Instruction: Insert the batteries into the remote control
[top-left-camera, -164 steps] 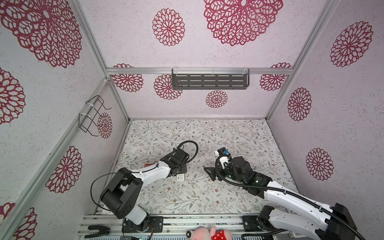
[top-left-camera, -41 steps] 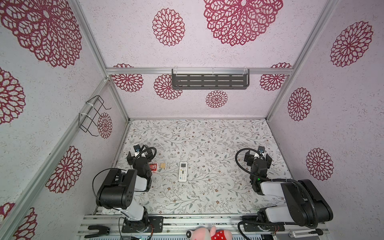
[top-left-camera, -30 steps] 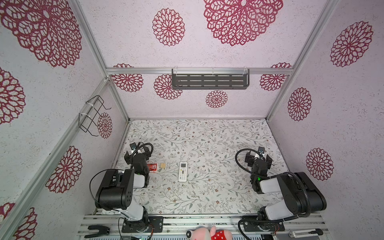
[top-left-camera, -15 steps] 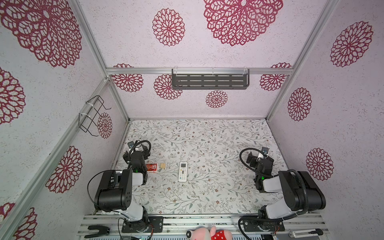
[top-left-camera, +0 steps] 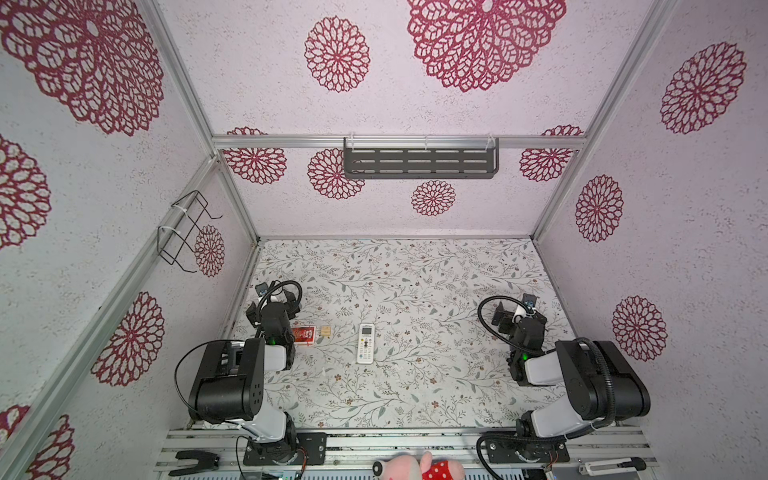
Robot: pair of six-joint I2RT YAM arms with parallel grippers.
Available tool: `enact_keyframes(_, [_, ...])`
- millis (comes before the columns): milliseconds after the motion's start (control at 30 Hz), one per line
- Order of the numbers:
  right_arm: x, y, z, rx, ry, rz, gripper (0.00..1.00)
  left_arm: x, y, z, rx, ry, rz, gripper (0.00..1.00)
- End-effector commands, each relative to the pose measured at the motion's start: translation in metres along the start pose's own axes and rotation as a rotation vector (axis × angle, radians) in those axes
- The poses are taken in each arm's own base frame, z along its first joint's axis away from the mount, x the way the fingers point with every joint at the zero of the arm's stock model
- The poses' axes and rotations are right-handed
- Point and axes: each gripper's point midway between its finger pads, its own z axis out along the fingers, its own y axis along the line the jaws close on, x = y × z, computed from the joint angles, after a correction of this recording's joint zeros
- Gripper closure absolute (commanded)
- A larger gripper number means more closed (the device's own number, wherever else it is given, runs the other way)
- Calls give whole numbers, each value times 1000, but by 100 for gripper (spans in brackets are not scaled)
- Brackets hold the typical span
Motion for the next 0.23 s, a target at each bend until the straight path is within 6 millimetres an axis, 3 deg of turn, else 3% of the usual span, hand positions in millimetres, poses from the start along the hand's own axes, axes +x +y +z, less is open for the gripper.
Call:
enact_keyframes(0, [-18, 18, 4, -82, -48, -24, 1, -8, -2, 0, 9, -19, -3, 3])
enact_keyframes(200, [-17, 17, 4, -100, -47, -14, 1, -8, -2, -1, 9, -21, -4, 3])
